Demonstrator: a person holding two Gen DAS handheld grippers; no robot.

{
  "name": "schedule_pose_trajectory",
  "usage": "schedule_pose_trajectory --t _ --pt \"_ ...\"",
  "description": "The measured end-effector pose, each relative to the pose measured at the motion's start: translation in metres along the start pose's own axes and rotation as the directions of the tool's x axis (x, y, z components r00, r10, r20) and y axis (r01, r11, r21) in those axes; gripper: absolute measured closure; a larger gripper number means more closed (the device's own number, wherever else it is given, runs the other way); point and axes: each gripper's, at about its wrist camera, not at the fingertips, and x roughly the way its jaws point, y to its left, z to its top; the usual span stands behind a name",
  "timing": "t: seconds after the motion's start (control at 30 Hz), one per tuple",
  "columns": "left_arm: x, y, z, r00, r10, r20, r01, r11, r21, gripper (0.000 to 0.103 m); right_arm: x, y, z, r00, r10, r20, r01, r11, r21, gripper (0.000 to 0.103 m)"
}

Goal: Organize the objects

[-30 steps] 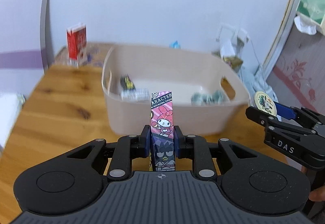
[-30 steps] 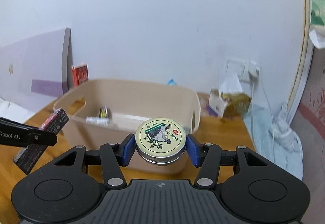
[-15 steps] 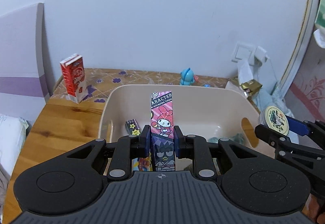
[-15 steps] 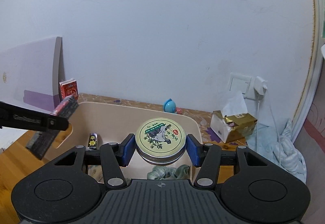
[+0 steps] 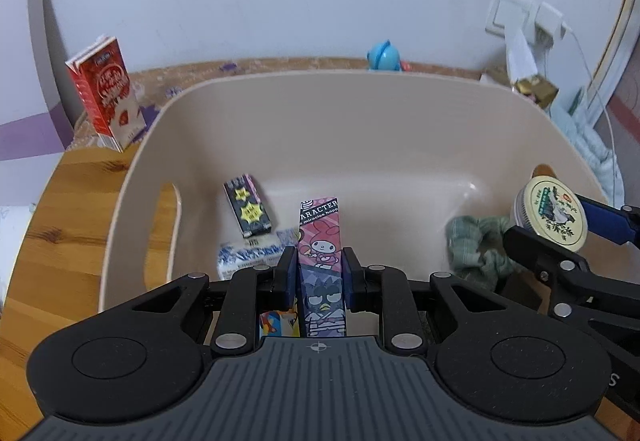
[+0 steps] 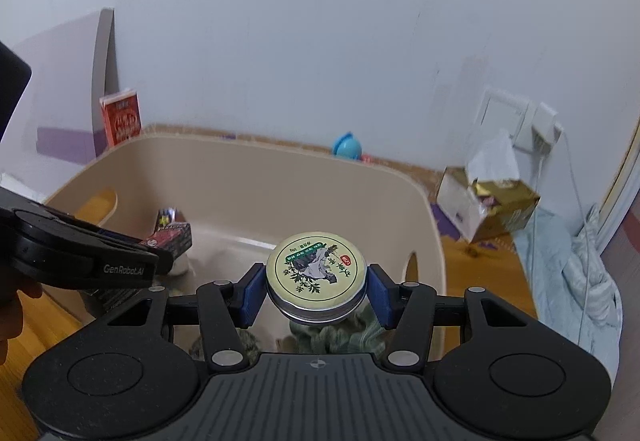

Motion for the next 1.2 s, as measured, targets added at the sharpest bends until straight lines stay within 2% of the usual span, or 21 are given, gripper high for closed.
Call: schedule_pose_trajectory --t 0.07,0.13,0.17,0.2,0.23,0.27,0.3,0.47,0.57,0.77,0.97,1.2 --pt "0.001 -0.001 -0.002 1.0 0.007 -0.01 -0.007 1.0 0.013 0.08 0.004 0.001 -0.002 1.0 0.005 -0.022 -0.005 1.0 0.005 0.05" --pt "-0.004 0.0 -0.003 1.0 0.018 0.009 -0.018 1.0 0.019 0.076 0.003 0.002 -0.006 1.0 0.004 -0.023 -0.004 1.0 0.007 0.041" --pt "-0.009 0.0 -0.003 1.0 0.014 0.02 -0.015 1.0 0.022 0.064 0.0 0.003 -0.007 1.0 0.005 -0.013 -0.005 1.0 0.004 0.037" --pt "-0.014 0.0 -0.003 0.999 0.011 0.032 -0.012 1.0 0.02 0.047 -0.002 0.003 -0.007 1.0 0.0 -0.009 0.0 1.0 0.003 0.035" --pt "-0.02 0.001 -0.004 0.999 0.014 0.053 -0.014 1.0 0.013 0.039 -0.005 0.002 -0.007 1.0 -0.006 -0.004 0.006 1.0 0.008 0.03" --pt "-0.026 0.001 -0.003 0.997 0.022 0.074 -0.022 1.0 0.002 0.025 -0.008 0.001 -0.007 1.0 -0.007 0.004 0.007 1.0 0.014 0.025" --pt "-0.031 0.002 -0.004 0.995 0.031 0.096 -0.03 1.0 -0.008 0.02 -0.012 0.001 -0.007 1.0 -0.009 0.01 0.009 1.0 0.021 0.023" --pt "-0.054 0.001 -0.007 0.992 0.023 0.128 -0.022 1.0 -0.005 0.019 -0.034 -0.004 -0.004 0.999 -0.028 0.042 0.026 0.999 0.045 0.005" --pt "-0.069 0.0 -0.012 0.989 0.018 0.147 -0.018 1.0 -0.001 0.018 -0.049 -0.006 -0.005 0.998 -0.038 0.055 0.034 0.998 0.056 0.0" --pt "-0.099 0.0 -0.025 0.984 0.0 0.179 -0.001 1.0 0.006 0.017 -0.078 -0.01 -0.009 0.998 -0.038 0.053 0.033 0.995 0.095 0.0" --pt "-0.128 -0.001 -0.041 0.977 0.016 0.212 -0.023 0.999 0.027 0.016 -0.105 -0.011 -0.016 0.998 -0.028 0.048 0.021 0.991 0.132 0.0" --pt "-0.152 0.0 -0.064 0.977 0.014 0.211 -0.019 1.0 0.025 0.016 -0.132 -0.012 -0.028 0.998 -0.014 0.06 0.004 0.987 0.158 0.0"
